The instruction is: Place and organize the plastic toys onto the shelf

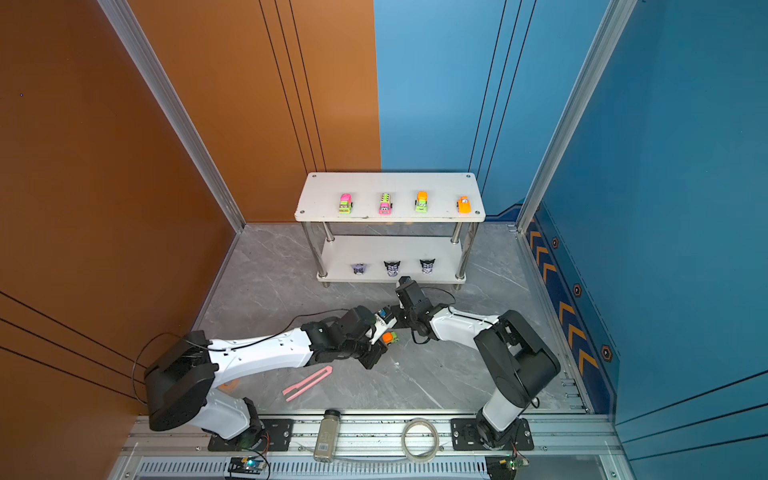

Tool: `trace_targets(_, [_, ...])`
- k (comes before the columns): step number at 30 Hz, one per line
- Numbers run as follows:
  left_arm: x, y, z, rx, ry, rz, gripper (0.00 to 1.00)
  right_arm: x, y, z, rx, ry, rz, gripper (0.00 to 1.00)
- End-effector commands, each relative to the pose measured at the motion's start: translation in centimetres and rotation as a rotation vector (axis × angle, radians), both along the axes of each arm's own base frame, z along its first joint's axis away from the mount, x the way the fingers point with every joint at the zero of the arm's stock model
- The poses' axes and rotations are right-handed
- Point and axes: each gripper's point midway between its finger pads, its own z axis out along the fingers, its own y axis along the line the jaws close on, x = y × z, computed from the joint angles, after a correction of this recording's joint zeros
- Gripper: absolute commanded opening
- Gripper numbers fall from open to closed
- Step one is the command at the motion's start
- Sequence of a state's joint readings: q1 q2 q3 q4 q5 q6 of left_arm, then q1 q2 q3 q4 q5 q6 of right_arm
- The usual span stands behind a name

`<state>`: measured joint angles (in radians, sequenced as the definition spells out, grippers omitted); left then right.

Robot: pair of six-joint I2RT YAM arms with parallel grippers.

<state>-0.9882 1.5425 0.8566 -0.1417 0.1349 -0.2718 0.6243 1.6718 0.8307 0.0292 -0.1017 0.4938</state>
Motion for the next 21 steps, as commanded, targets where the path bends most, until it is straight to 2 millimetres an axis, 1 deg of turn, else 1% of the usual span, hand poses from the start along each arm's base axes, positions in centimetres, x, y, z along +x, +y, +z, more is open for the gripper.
trace_targets(1, [-0.2,-1.5,-0.1,-0.058,0.035,-0.001,0.05,0.3,1.6,0.1,0.042,0.008,0.053,0.0])
trace_targets(6, [0.6,-2.7,-1.2,-0.087,0.067,0.014,0.05,-0.1,1.7,-0.4,0.051,0.018,0.061,0.0])
trace_targets(9, [1.0,-3.1,-1.5,-0.089,0.08,0.014,0.05,-0.8,1.8,-1.0,0.061,0.037,0.086,0.0])
trace_targets(11, [1.4,-2.7,-2.2,-0.073,0.086,0.025,0.05,-1.2,1.8,-1.2,0.07,0.048,0.095,0.0])
trace_targets(16, [3.0,-0.5,-3.7,-0.033,0.108,0.104,0.05,-1.8,1.5,-1.9,0.09,0.066,0.086,0.0])
trace_targets(18, [3.7,0.1,-3.9,-0.029,0.106,0.132,0.05,-2.0,1.5,-1.9,0.097,0.068,0.083,0.0])
trace_targets(21, [4.7,0.4,-4.1,-0.038,0.109,0.161,0.05,-2.4,1.4,-1.8,0.108,0.073,0.085,0.0])
